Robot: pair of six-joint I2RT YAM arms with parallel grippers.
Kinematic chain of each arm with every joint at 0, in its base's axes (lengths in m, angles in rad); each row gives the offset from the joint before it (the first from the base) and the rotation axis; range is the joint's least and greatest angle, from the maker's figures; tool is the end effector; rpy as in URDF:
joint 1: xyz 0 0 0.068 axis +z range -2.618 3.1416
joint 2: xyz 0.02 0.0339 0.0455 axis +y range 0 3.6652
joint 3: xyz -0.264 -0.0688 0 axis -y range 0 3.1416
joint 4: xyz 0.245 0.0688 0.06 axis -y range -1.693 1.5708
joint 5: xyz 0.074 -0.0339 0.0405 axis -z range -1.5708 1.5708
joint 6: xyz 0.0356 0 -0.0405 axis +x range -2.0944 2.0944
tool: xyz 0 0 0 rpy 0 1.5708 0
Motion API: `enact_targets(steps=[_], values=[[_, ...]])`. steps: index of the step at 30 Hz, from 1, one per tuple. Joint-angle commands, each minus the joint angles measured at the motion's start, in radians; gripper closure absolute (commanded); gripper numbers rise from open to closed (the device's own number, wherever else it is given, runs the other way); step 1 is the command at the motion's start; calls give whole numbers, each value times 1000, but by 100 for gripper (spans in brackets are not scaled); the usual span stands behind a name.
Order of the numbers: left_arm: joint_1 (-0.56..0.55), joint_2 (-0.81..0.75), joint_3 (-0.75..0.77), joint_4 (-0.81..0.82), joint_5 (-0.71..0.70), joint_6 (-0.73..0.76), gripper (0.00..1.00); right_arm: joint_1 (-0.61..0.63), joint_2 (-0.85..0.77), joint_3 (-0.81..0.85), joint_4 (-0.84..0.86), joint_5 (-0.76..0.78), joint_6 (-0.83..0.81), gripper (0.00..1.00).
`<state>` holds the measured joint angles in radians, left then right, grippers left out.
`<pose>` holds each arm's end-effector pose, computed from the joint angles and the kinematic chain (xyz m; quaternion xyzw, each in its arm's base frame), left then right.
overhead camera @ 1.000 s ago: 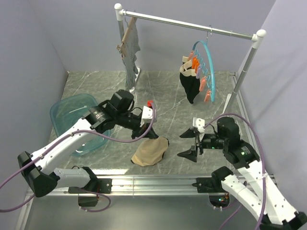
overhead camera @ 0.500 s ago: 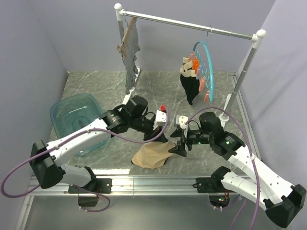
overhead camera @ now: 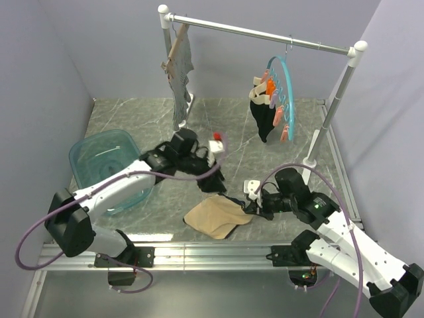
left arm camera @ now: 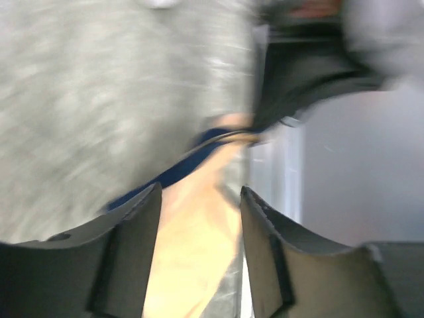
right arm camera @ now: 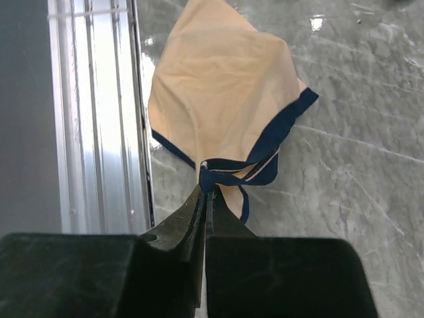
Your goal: Clip the underwear to the hanger
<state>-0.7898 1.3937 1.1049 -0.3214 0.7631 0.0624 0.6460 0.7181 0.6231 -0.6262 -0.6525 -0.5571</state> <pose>0.1988 -0.2355 0.3040 0.4969 0.6784 -0.4612 0.2833 0.1048 0.1061 0.2562 -0.5973 0.6368 0.3091 0.3770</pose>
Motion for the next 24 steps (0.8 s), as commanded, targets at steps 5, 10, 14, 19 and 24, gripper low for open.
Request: enact_targets(steps=[5,10,14,19,24], values=[[80,131,90,-105,-154,19,40,9,23,9,-211,66,-327,100],[37,344,179,-133,-272,43,40,20,70,18,-260,63,-392,100],[0,439,228,-125,-355,22,41,35,118,23,-296,65,-429,100],[-60,502,245,-137,-406,40,42,57,118,6,-305,100,-452,100],[-135,481,171,-102,-412,53,40,57,126,4,-308,105,-443,100]])
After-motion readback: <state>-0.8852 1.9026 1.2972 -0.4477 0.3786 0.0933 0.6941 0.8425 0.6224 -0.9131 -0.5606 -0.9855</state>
